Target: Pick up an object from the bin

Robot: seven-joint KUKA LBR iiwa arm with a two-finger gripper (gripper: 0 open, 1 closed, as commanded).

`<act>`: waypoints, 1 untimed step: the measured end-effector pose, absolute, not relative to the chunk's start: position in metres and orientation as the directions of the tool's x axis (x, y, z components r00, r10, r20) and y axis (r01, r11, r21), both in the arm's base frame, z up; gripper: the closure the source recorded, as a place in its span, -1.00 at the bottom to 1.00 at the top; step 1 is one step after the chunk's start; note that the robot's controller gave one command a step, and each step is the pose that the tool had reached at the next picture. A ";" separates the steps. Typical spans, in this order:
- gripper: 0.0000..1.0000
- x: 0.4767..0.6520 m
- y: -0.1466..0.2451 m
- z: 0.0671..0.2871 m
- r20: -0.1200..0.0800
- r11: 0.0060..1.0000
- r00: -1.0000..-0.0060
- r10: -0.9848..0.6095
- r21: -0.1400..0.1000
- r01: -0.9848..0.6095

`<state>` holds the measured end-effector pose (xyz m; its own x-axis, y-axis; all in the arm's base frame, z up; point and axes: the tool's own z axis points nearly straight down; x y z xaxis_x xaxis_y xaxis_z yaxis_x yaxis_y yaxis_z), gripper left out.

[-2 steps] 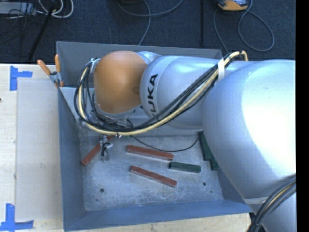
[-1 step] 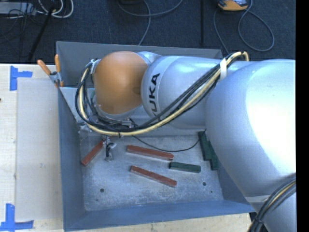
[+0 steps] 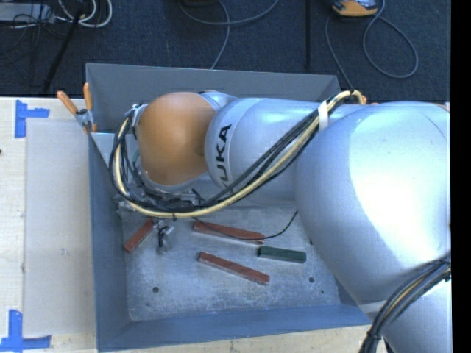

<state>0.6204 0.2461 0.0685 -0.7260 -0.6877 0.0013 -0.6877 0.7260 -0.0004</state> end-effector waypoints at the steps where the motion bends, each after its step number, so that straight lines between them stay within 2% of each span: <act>1: -1.00 0.621 0.245 0.069 0.000 0.731 -0.731 -0.682 0.000 -0.682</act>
Offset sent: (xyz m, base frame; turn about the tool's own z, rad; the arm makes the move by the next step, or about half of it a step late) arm 0.0000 0.0000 0.0000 0.0000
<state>0.6210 0.2453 0.0687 -0.7311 -0.6822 -0.0003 -0.6822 0.7311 0.0005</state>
